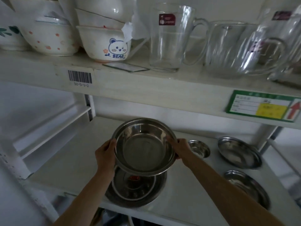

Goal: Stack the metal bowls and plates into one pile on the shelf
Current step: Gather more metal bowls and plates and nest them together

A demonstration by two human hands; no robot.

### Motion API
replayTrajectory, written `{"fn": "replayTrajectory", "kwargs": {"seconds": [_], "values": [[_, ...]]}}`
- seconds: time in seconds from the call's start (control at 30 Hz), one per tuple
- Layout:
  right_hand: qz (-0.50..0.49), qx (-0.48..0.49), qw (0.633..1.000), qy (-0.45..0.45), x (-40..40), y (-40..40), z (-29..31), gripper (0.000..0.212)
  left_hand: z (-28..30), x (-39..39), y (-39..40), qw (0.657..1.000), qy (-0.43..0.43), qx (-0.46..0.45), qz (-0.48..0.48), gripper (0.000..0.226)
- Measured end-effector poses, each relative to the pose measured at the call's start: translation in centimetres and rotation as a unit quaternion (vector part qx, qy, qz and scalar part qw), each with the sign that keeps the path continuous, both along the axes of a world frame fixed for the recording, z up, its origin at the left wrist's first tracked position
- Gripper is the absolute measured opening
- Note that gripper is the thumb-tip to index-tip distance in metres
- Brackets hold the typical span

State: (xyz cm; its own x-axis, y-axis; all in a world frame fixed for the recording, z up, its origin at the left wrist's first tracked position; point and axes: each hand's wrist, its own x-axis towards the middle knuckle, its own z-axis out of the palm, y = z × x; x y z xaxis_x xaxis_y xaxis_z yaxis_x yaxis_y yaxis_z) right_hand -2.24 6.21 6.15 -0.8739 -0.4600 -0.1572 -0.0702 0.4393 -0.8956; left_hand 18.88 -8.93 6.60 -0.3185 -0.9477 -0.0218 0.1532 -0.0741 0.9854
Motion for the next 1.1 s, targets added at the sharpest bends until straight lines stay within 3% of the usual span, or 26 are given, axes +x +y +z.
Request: {"fn": "replayTrajectory", "kwargs": {"seconds": [0.17,0.47,0.77,0.97,1.1], "values": [[-0.015,0.01,1.0,-0.014,-0.3,4.2,0.6,0.061,0.3,-2.1,2.5,0.999,-0.008,0.007,-0.033,0.027],[-0.039,-0.043,0.997,-0.055,-1.4,10.8,-0.2,0.027,-0.1,-4.3,7.6,0.996,-0.007,0.015,-0.093,0.017],[-0.076,-0.01,0.992,-0.104,-1.6,17.0,-1.3,0.056,-1.3,-5.7,11.9,0.994,-0.013,0.028,-0.108,0.02],[-0.104,-0.029,0.988,-0.11,-1.2,20.0,-2.3,0.036,-2.1,-5.8,14.8,0.99,-0.03,0.021,-0.137,0.023],[-0.109,-0.034,0.986,-0.117,-1.0,21.5,-3.4,0.04,-2.4,-5.7,16.3,0.989,-0.023,0.042,-0.137,0.022]]}}
